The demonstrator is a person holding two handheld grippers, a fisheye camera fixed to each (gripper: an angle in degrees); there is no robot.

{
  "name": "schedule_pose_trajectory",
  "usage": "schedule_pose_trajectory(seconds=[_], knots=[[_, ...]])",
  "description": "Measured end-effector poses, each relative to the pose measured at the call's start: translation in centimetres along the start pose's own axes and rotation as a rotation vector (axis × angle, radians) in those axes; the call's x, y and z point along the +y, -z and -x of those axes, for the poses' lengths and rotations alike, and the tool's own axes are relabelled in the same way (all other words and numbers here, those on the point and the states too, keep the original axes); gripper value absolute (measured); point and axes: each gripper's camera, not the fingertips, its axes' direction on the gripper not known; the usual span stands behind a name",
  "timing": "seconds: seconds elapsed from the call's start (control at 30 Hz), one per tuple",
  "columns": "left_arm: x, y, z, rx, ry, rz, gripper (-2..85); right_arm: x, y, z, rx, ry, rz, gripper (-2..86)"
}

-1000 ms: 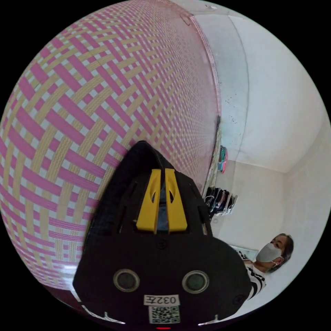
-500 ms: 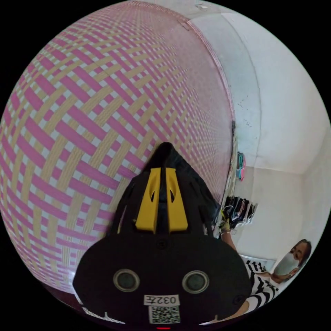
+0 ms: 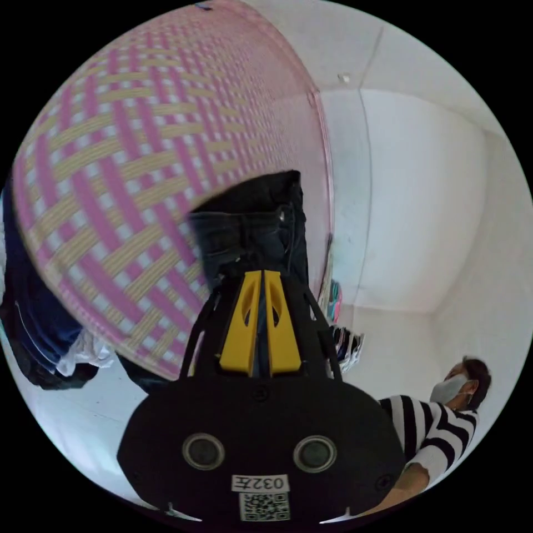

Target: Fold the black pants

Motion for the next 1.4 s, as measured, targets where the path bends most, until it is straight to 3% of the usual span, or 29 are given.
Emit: schedule_pose_trajectory(seconds=[0.1, 0.27, 0.5, 0.63, 0.83, 0.97, 1.07, 1.2, 1.4], knots=[[1.9, 2.8, 3.6, 0.049, 0.093, -0.103, -0.2, 2.7, 0.0, -4.7, -0.090, -0.074, 0.059, 7.0], [1.2, 0.9, 5.8, 0.034, 0.118, 0.005, 5.9, 4.7, -3.1, -8.9, -0.238, -0.132, 0.089, 8.5], [-1.5, -2.4, 7.1, 0.213, 0.109, -0.062, 5.6, 1.9, -9.3, -9.1, -0.427, -0.082, 0.122, 4.1], [-2.7, -3.2, 7.5, 0.264, 0.141, -0.091, 2.6, -0.9, -9.7, -6.1, -0.356, -0.004, 0.142, -0.5], [-1.6, -1.8, 6.5, 0.354, 0.067, -0.070, -1.5, -3.2, -0.9, -0.1, -0.406, 0.296, -0.101, -0.9], [0.4, -1.6, 9.1, 0.259, 0.132, 0.052, -1.1, -3.7, -2.4, -6.0, -0.274, 0.096, 0.039, -0.9], [1.7, -0.9, 11.8, 0.274, 0.191, 0.000, 1.3, -2.9, -5.8, -9.7, -0.219, -0.059, 0.175, -0.4], [2.9, 0.1, 13.6, 0.374, 0.200, -0.075, 4.2, -2.0, -6.9, -11.0, -0.247, -0.120, 0.143, 4.4], [2.2, 0.1, 12.7, 0.244, 0.139, -0.033, -0.5, -1.2, -8.1, -11.6, -0.226, -0.134, 0.177, -0.2]])
